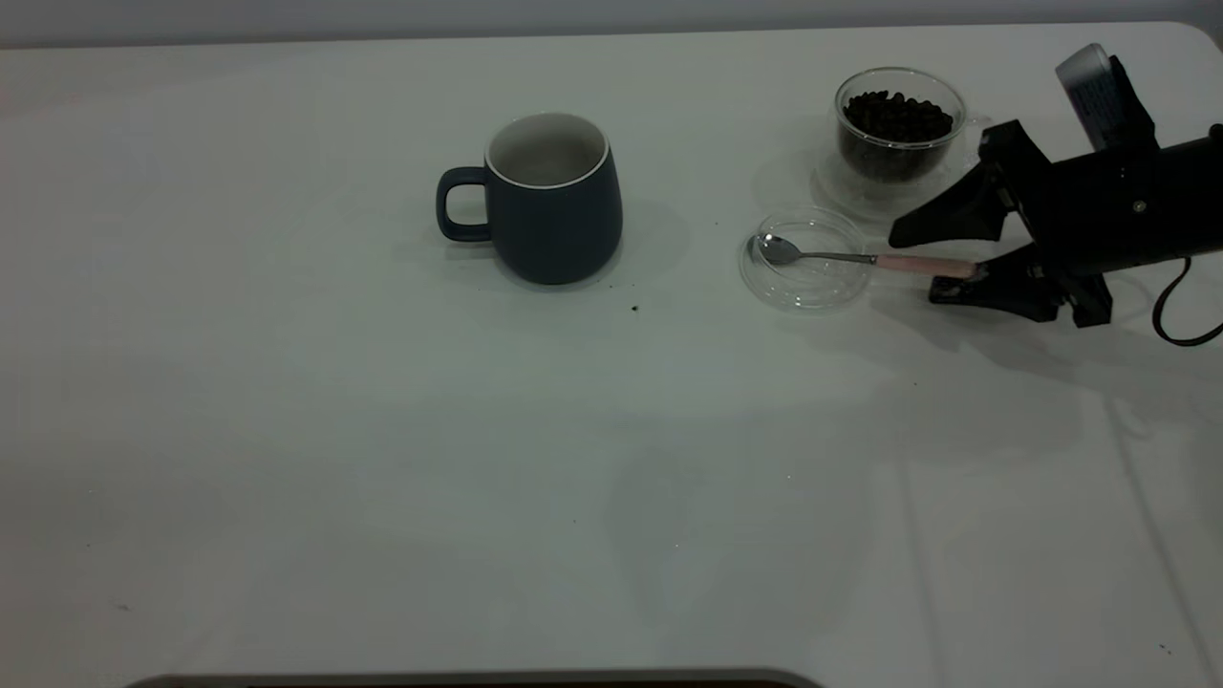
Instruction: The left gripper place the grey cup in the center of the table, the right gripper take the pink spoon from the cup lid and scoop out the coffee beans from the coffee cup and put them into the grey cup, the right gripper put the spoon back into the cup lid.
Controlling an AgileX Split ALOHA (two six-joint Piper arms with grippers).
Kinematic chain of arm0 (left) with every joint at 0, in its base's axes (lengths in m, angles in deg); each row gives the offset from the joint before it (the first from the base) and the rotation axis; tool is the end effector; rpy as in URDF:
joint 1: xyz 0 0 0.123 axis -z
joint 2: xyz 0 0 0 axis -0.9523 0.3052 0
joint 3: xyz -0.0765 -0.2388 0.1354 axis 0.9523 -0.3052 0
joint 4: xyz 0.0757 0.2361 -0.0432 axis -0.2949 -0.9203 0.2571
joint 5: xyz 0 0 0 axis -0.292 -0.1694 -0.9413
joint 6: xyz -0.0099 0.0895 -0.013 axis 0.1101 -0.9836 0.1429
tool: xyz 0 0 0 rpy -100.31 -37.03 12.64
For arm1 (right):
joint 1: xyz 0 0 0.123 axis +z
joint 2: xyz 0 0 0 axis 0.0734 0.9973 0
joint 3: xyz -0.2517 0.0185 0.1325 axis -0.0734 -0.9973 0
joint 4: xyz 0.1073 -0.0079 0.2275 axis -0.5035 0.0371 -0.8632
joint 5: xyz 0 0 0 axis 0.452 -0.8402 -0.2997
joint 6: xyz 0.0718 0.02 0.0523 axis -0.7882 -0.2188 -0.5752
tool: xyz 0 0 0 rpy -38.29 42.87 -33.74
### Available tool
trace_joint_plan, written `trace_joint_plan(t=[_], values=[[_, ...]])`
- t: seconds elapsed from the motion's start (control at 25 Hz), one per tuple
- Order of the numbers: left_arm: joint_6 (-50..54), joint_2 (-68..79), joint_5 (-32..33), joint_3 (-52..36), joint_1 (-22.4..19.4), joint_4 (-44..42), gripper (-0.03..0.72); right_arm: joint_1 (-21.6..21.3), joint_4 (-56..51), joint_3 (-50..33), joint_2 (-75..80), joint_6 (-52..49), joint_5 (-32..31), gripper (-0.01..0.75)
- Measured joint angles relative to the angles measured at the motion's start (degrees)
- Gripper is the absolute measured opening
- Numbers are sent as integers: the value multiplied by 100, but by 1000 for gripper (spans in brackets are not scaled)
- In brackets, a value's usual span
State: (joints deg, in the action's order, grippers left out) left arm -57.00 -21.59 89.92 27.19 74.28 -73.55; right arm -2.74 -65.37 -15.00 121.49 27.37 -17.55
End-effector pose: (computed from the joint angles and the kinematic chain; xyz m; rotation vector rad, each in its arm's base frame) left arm -0.0098 -0.0046 0.2672 0.0717 2.1182 -0.0767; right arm 0.3560 0.0204 -0.0294 0.4706 2.5788 1.1296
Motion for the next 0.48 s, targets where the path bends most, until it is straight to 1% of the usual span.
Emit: trace_joint_plan(t=[0.16,0.24,0.36,0.48], values=[[0,0,0,0,0,0,569,-334,623,0,-202,-316,323,575],[0,0,0,0,0,0,569,-548,1268,0,-541,-718,575,575],[0,0,0,0,0,0,569,-739,2511,0,-1259,-1692,881,575],[0,0,0,0,0,0,569,-731,4029,0,-2153,-2879,963,575]])
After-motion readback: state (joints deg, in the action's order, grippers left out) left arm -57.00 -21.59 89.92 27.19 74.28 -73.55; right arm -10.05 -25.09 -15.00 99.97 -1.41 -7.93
